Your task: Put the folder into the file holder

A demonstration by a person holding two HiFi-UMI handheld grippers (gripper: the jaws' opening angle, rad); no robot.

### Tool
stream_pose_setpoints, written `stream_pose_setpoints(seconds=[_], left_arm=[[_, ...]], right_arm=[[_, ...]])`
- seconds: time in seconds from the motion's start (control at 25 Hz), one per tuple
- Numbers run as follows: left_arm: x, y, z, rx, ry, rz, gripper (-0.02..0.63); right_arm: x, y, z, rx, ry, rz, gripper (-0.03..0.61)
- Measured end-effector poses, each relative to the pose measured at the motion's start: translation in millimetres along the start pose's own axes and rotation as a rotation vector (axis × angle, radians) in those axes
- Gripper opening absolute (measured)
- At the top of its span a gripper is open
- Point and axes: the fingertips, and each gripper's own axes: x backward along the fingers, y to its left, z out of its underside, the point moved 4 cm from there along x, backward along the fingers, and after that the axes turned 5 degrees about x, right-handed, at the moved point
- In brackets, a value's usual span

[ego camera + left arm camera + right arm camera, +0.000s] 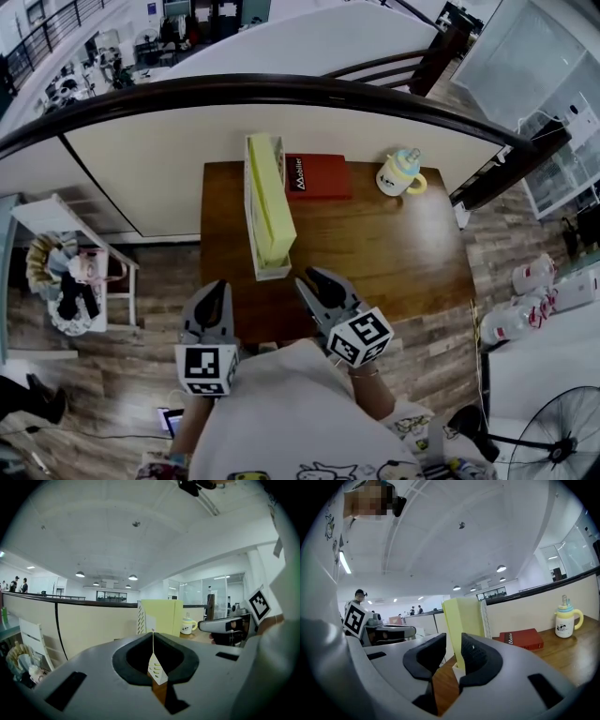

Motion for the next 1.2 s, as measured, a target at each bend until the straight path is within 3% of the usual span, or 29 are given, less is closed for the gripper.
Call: stream_pose_setpoints(seconds=[0.24, 0.68, 1.2], left_arm=[[1.5, -7.8, 5.3, -0.005, 0.005, 0.011, 0.006], [11.3, -5.5, 18.7, 0.008, 0.047, 0.022, 0.006], [9.3, 5.6, 22.9, 0.011, 0.072, 0.024, 0.006]], right_arm=[[13.8, 7.5, -0.5, 0.070, 0.012, -0.008, 0.048], [28.2, 10.8, 5.4, 0.033, -0.002, 0.043, 0.002], [21.3, 5.5, 7.1, 0.017, -0.003, 0.091, 0.000]])
